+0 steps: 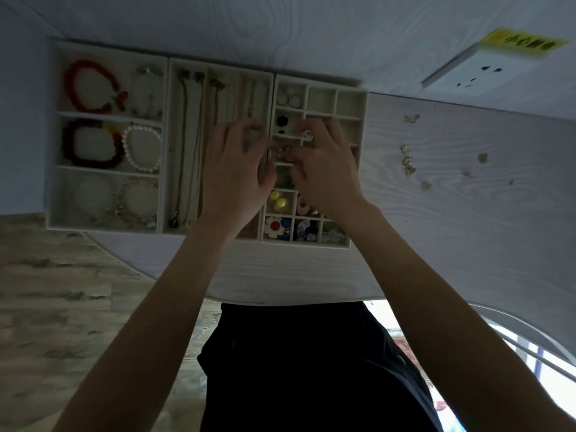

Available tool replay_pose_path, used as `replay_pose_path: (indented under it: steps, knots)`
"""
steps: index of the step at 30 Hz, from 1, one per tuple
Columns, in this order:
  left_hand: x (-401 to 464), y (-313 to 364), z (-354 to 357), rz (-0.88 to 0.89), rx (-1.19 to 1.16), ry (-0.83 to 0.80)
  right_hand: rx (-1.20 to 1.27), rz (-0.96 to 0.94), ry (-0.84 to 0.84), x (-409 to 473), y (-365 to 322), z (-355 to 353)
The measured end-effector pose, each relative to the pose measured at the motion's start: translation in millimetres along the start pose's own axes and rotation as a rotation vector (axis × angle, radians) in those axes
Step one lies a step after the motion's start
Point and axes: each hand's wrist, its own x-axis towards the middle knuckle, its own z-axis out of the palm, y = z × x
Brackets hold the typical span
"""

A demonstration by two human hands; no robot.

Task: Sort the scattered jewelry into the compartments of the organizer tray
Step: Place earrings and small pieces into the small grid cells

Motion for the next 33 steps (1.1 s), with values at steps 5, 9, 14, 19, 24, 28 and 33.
replay_pose_path:
  steps: [5,9,14,19,24,28,33]
  knots:
    - [-3.0,-0.4,-1.3,-0.032,-0.066,0.01,0.045,0.051,0.061,-4.7,-1.9,-1.8]
    - [-3.3,-2.7,-2.6,-0.044,-0.071,0.034,-0.006,0.026,0.046,-5.6,0.5,-2.9]
    - [-3.8,-4.7,-3.5,-0.037,-0.064,0.038,-0.031,0.012,0.039,-3.7,0.6,-2.8]
    - [-2.6,-6.6,-0.1,0.062,0.027,-0.032,-0.072,0.001,0.004,-4.1,2.9,1.3]
    - [1.3,-4.7,3.4,0.113,0.116,-0.121,-0.084,0.004,0.017,-4.5,3.3,0.3]
    - [2.2,-4.4,3.3,0.122,0.145,-0.125,-0.061,-0.005,0.049,-5.1,4.2,-1.4]
    - [3.2,-2.6,-0.3,0.103,0.096,-0.087,-0.01,-0.011,0.094,-6.3,7.8,-2.1]
